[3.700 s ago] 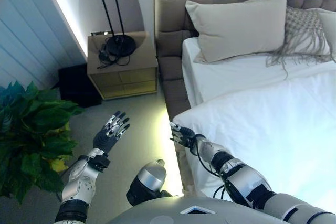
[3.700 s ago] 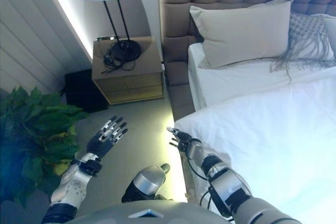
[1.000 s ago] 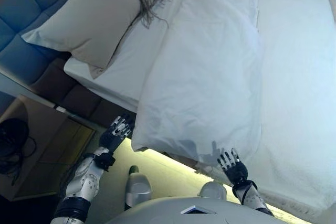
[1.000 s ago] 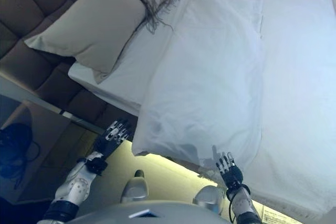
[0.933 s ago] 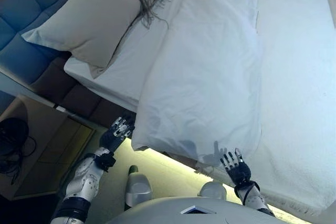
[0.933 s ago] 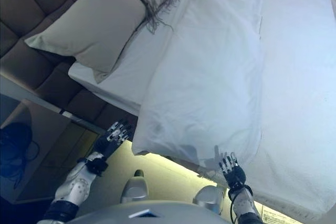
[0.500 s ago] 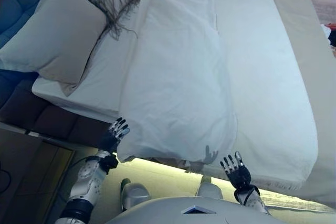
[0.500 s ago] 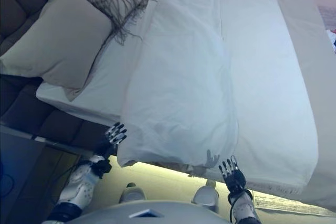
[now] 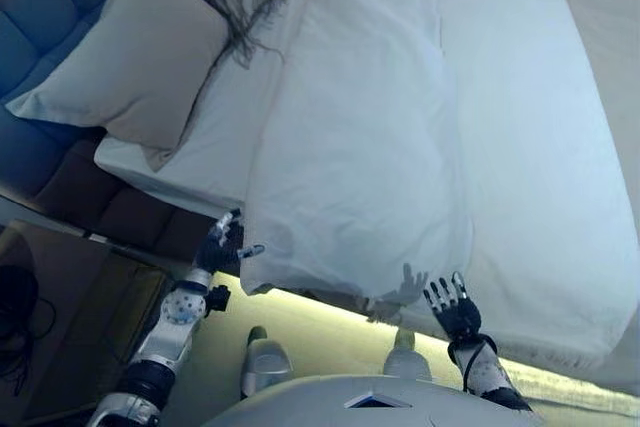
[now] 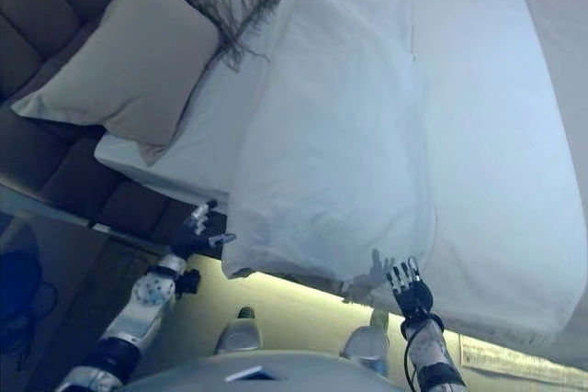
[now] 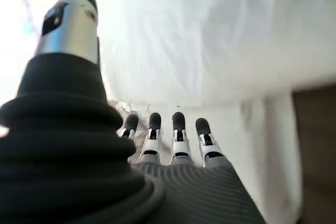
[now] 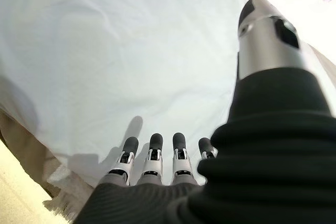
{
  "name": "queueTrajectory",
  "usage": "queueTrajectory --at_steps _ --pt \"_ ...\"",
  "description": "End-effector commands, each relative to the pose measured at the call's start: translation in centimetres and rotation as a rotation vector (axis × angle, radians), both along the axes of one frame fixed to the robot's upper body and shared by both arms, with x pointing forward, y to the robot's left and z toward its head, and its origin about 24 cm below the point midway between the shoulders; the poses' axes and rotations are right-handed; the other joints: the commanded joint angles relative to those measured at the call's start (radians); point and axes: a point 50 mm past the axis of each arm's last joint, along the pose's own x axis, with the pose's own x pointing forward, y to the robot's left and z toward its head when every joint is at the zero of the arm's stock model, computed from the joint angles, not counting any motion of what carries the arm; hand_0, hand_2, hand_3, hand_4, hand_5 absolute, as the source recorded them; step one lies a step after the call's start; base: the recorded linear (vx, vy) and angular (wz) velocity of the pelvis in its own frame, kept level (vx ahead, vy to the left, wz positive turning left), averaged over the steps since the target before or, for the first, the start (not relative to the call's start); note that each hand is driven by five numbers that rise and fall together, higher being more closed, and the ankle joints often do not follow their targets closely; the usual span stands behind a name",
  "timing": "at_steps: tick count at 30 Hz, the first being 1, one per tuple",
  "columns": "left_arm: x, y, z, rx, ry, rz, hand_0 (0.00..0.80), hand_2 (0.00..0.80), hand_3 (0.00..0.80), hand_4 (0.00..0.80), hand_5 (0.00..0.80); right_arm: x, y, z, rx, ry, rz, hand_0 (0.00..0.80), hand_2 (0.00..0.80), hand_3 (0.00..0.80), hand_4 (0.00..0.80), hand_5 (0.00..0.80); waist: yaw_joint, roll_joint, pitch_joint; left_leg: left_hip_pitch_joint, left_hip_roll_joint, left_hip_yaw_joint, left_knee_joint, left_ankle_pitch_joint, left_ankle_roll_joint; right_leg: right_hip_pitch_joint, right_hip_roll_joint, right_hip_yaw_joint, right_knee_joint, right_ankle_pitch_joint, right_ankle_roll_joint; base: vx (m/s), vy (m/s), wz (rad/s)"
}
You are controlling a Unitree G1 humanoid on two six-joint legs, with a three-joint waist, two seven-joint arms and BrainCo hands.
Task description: Make the bed neatly
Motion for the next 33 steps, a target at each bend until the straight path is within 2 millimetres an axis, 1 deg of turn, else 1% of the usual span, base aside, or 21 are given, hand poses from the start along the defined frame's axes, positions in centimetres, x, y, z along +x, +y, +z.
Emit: queueTrajectory --at_steps 1,3,5,10,14,17,20,23,26,30,33 --pt "2.7 -1.6 3.0 0.194 -0.254 -0.048 0.000 0.000 0.000 0.000 0.000 3.1 -1.7 2.2 -0.064 -0.132 -0.015 0.000 0.000 0.000 0.000 0.000 -0.016 0.016 0.053 -0.077 -0.007 0.024 -0.011 0.112 0.066 -0.008 0.011 -0.031 0.170 -0.142 -0.008 -0.168 0.102 -0.10" --pt "3.9 -2.3 3.7 0.285 -0.333 -0.051 0.000 0.000 0.000 0.000 0.000 4.4 -1.4 2.8 -0.065 -0.175 0.011 0.000 0.000 0.000 0.000 0.000 -0.027 0.008 0.081 -0.111 -0.005 0.046 -0.006 0.113 0.062 -0.038 0.005 -0.031 0.148 -0.119 0.003 -0.228 0.075 -0.15" --pt "5.3 -2.5 4.5 0.384 -0.418 -0.029 0.000 0.000 0.000 0.000 0.000 5.6 -1.0 3.5 -0.068 -0.211 0.033 0.000 0.000 0.000 0.000 0.000 -0.041 -0.002 0.113 -0.155 0.006 0.060 0.006 0.117 0.057 -0.073 0.004 -0.029 0.131 -0.099 0.011 -0.224 0.041 -0.20" --pt "7.2 -2.3 5.2 0.559 -0.496 0.059 0.000 0.000 0.000 0.000 0.000 7.0 -0.2 4.3 -0.063 -0.272 0.058 0.000 0.000 0.000 0.000 0.000 -0.062 -0.030 0.172 -0.253 0.020 0.057 0.049 0.124 0.050 -0.160 0.005 -0.017 0.137 -0.073 0.016 -0.179 0.012 -0.20" --pt "7.8 -2.3 5.0 0.622 -0.504 0.082 0.000 0.000 0.000 0.000 0.000 7.3 0.1 4.6 -0.054 -0.297 0.063 0.000 0.000 0.000 0.000 0.000 -0.071 -0.057 0.200 -0.308 0.020 0.044 0.087 0.120 0.046 -0.204 0.008 -0.009 0.145 -0.062 0.019 -0.094 -0.007 -0.08" --pt "8.3 -2.2 5.3 0.666 -0.521 0.085 0.000 0.000 0.000 0.000 0.000 7.8 0.4 4.9 -0.048 -0.328 0.070 0.000 0.000 0.000 0.000 0.000 -0.074 -0.076 0.225 -0.361 0.023 0.030 0.123 0.115 0.043 -0.250 0.010 -0.003 0.159 -0.052 0.019 -0.103 -0.027 -0.05" --pt "8.7 -2.1 5.5 0.729 -0.534 0.072 0.000 0.000 0.000 0.000 0.000 8.3 0.6 5.4 -0.043 -0.349 0.080 0.000 0.000 0.000 0.000 0.000 -0.075 -0.087 0.238 -0.389 0.023 0.030 0.127 0.119 0.044 -0.272 0.015 -0.001 0.153 -0.042 0.020 -0.081 -0.019 0.00" --pt "9.3 -2.0 5.6 0.837 -0.521 0.086 0.000 0.000 0.000 0.000 0.000 9.1 0.8 6.0 -0.041 -0.383 0.089 0.000 0.000 0.000 0.000 0.000 -0.072 -0.093 0.257 -0.414 0.021 0.023 0.132 0.120 0.045 -0.290 0.017 -0.003 0.152 -0.036 0.022 -0.066 -0.008 0.00" --pt "9.8 -0.9 5.3 0.933 -0.467 0.145 0.000 0.000 0.000 0.000 0.000 10.1 1.5 6.7 -0.032 -0.424 0.102 0.000 0.000 0.000 0.000 0.000 -0.072 -0.105 0.269 -0.436 0.021 0.018 0.135 0.126 0.044 -0.306 0.020 -0.008 0.146 -0.028 0.021 -0.061 -0.009 -0.01" --pt "10.1 0.8 5.4 1.005 -0.415 0.212 0.000 0.000 0.000 0.000 0.000 10.9 2.3 7.6 -0.019 -0.466 0.116 0.000 0.000 0.000 0.000 0.000 -0.076 -0.124 0.281 -0.467 0.017 0.012 0.159 0.122 0.048 -0.329 0.025 -0.006 0.154 -0.025 0.020 -0.042 -0.024 -0.04" --pt "10.4 1.7 6.1 1.045 -0.420 0.233 0.000 0.000 0.000 0.000 0.000 11.3 2.6 8.2 -0.006 -0.494 0.112 0.000 0.000 0.000 0.000 0.000 -0.079 -0.137 0.289 -0.489 0.016 0.006 0.170 0.124 0.048 -0.343 0.029 -0.002 0.154 -0.018 0.019 -0.036 -0.014 -0.08"
